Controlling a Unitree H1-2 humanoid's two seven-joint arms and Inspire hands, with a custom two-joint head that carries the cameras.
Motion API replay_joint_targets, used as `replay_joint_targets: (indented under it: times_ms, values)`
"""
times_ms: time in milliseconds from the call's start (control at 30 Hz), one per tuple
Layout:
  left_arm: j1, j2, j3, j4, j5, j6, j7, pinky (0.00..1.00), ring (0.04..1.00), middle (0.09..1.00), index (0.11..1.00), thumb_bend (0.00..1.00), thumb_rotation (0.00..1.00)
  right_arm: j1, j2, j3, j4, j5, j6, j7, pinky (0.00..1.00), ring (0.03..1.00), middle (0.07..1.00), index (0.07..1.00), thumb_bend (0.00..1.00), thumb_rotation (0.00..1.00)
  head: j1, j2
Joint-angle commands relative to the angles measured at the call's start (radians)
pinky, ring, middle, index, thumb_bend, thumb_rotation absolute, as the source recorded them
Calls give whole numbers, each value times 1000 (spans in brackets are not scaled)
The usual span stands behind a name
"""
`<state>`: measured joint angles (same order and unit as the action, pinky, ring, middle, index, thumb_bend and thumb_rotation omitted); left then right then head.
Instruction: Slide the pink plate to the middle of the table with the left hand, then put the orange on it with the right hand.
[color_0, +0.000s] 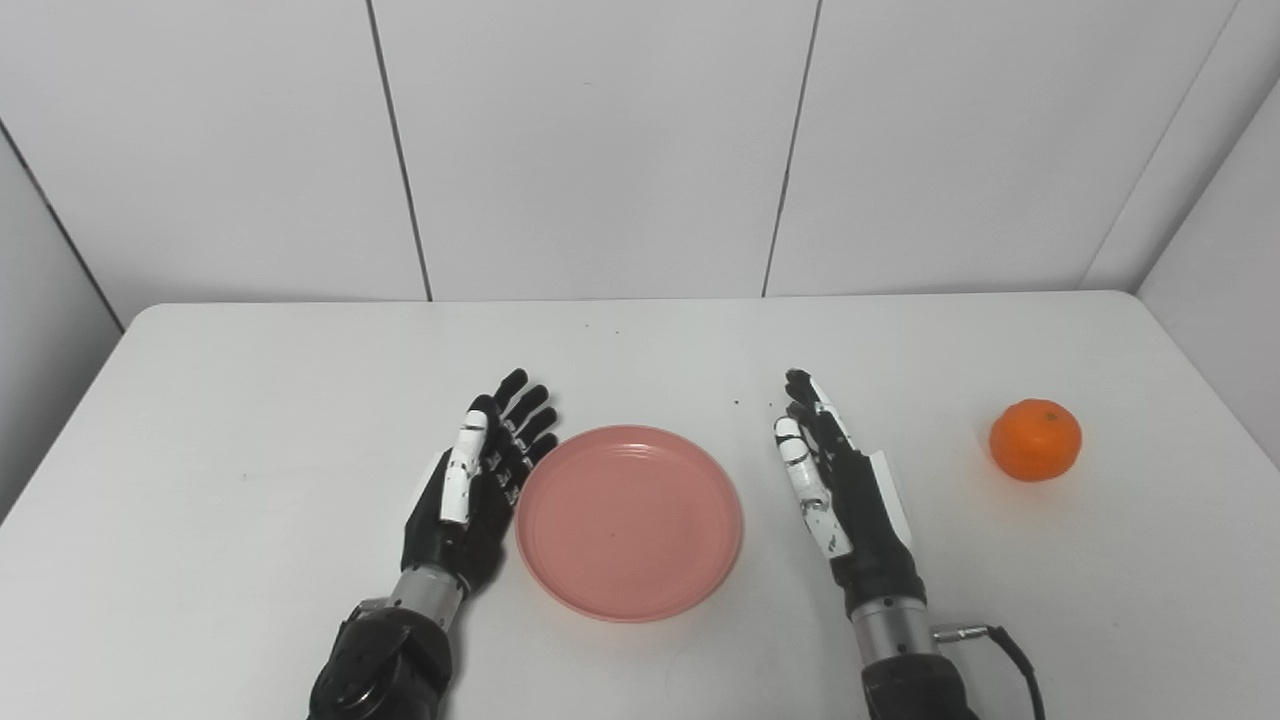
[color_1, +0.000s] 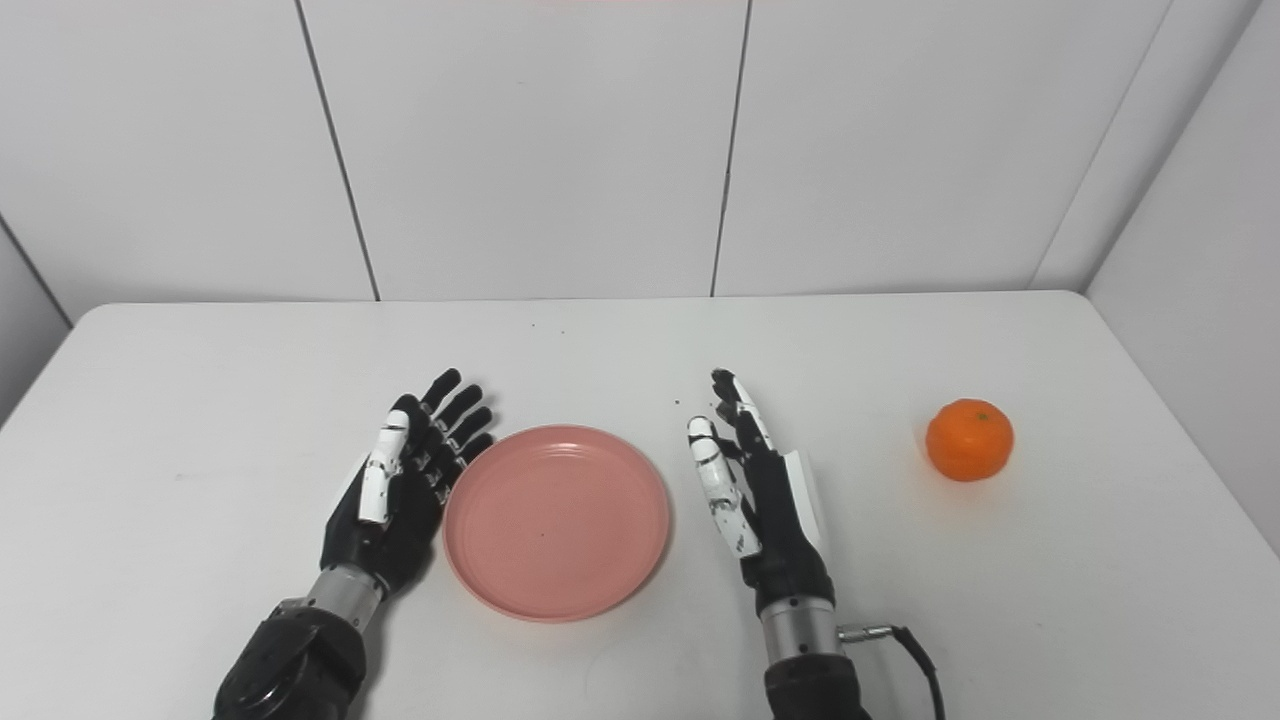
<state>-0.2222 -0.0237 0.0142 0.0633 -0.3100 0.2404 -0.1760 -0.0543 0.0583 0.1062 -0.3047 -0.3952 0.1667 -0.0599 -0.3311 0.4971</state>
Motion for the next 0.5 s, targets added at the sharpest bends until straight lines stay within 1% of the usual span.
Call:
replay_joint_targets:
  times_ms: [0,100,200,233,267,333,367,400,433,467]
  values:
    - [41,16,13,46,-2,22,3,968,951,950,937,367,1000,-41,-13,-3,-56,-42,-7,-17,852,902,914,910,357,1000,-19,-7]
    - [43,25,17,53,-9,14,-9,976,961,958,944,367,1000,-60,-35,-17,-87,-79,1,-16,858,890,899,891,419,1000,-49,-17]
    - [44,31,20,61,-9,1,-18,975,960,958,944,363,1000,-75,-55,-30,-114,-118,20,-5,854,886,895,889,440,1000,-64,-20]
    - [43,32,23,66,-11,-2,-20,974,960,958,943,362,1000,-82,-62,-37,-125,-139,38,-1,853,886,895,890,446,1000,-77,-25]
    - [42,33,24,70,-13,-5,-22,975,960,959,944,356,1000,-87,-66,-41,-132,-154,51,2,844,881,892,887,471,1000,-77,-25]
    - [40,35,28,78,-21,-12,-31,980,963,963,948,353,1000,-101,-86,-53,-154,-204,85,12,834,877,888,883,487,1000,-83,-28]
    - [39,35,31,81,-23,-11,-32,982,965,965,950,352,1000,-107,-100,-61,-162,-216,91,16,831,875,886,881,492,1000,-88,-29]
    - [38,37,33,83,-26,-10,-32,978,963,963,948,354,1000,-112,-113,-70,-170,-224,97,21,823,871,884,879,492,979,-106,-29]
    - [38,38,34,84,-28,-10,-32,976,962,962,948,353,1000,-115,-130,-81,-178,-233,103,27,820,870,887,883,498,955,-110,-30]
    - [38,40,34,84,-28,-10,-33,974,961,963,948,351,1000,-116,-144,-91,-186,-241,108,32,817,872,894,893,513,909,-120,-32]
